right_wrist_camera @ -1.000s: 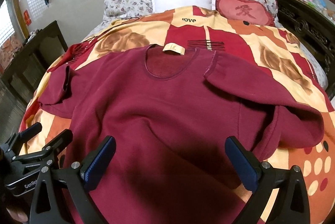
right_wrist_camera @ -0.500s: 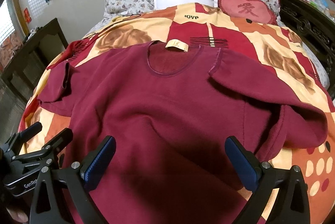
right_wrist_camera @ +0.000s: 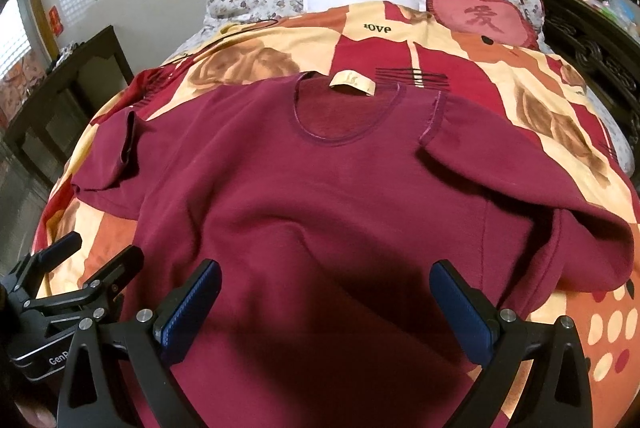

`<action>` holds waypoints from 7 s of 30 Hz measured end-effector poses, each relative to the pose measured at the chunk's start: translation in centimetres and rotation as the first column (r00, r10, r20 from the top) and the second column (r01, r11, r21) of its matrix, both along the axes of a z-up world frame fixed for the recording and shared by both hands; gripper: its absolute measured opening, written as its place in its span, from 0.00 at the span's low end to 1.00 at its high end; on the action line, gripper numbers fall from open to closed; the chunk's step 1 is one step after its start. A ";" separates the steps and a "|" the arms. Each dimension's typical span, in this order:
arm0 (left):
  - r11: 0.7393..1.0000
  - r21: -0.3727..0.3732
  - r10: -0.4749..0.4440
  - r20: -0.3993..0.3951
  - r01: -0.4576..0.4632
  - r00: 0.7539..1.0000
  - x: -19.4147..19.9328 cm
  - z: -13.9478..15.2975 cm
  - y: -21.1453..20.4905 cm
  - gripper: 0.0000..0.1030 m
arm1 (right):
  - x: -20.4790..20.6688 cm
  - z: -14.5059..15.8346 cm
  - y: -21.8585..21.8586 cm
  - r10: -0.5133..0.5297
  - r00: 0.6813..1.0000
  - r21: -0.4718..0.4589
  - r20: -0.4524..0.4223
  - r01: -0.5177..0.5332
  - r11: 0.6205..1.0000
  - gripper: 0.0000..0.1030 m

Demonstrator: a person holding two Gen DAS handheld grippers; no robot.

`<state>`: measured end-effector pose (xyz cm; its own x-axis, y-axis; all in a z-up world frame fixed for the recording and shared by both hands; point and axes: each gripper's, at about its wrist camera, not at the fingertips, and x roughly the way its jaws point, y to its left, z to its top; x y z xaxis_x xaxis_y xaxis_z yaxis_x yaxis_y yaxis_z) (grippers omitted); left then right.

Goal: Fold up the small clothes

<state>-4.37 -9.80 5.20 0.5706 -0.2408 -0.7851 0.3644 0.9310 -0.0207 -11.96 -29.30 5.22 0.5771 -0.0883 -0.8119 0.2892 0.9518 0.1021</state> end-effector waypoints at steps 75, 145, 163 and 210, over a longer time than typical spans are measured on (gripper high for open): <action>0.962 -0.001 0.270 -0.083 -0.272 0.959 5.8 -2.5 13.0 0.99 | 18.6 -1.3 12.7 0.359 0.919 0.259 0.163 -0.391 0.884 0.66; 1.000 -0.003 0.029 0.003 -0.029 1.000 4.8 0.5 -2.0 0.99 | 3.2 0.9 -10.6 -0.006 0.993 0.041 0.114 0.002 0.999 0.35; 0.999 0.033 0.035 -0.082 -0.032 0.996 7.2 -3.5 -4.5 0.99 | 5.4 -1.4 -11.5 -0.010 0.998 -0.008 0.065 0.010 1.000 0.35; 0.997 -0.050 0.059 -0.095 -0.064 0.994 7.1 -5.0 -3.5 0.99 | 0.0 3.6 -18.0 -0.134 0.950 0.207 0.281 0.077 0.975 0.10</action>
<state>2.71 -13.34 0.19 0.5106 -0.2499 -0.8227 0.3008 0.9483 -0.1014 -12.00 -47.31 8.77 0.7869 -0.0217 -0.6167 0.3168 0.8718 0.3736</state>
